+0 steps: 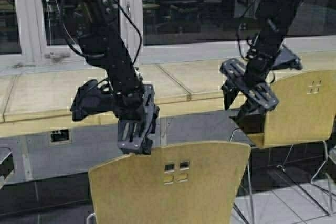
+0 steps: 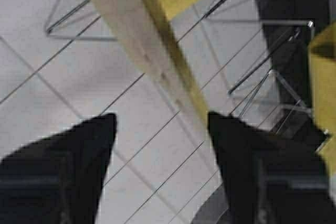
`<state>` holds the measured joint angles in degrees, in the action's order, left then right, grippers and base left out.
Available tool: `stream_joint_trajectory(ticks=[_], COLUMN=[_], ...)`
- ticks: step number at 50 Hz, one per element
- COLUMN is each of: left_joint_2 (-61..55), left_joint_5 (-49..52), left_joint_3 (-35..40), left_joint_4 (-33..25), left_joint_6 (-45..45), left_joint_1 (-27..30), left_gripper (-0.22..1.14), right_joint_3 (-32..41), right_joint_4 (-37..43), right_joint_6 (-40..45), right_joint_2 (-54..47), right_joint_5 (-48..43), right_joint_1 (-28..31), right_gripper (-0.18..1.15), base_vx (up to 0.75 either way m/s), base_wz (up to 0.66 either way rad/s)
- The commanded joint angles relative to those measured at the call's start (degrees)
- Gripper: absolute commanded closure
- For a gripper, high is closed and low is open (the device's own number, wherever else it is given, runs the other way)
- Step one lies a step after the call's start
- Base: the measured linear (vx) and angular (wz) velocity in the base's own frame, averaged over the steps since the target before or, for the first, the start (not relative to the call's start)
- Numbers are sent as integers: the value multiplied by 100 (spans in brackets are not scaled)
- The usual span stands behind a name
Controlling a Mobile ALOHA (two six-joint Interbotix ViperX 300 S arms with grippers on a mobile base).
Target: Push the chairs under the table
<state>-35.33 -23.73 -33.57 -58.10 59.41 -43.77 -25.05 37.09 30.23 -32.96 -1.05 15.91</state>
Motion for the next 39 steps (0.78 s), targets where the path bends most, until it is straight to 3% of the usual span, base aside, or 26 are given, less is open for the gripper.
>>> stream_joint_trajectory(ticks=[1, 14, 39], left_joint_2=[-62, -264, -721], left_joint_5=[-97, -105, -105], left_joint_3=[211, 264, 439], left_joint_4=[-88, -97, -97], left_joint_6=[9, 9, 18], left_joint_1=[123, 334, 519], left_gripper=[2, 2, 2], right_joint_3=[387, 729, 563], right_joint_4=[9, 9, 9], right_joint_6=[-9, -9, 18], right_joint_2=[-167, -571, -677], right_joint_5=[141, 246, 431], right_joint_1=[18, 18, 18], right_gripper=[17, 17, 17], base_vx=[1, 1, 2], base_wz=[0, 1, 1])
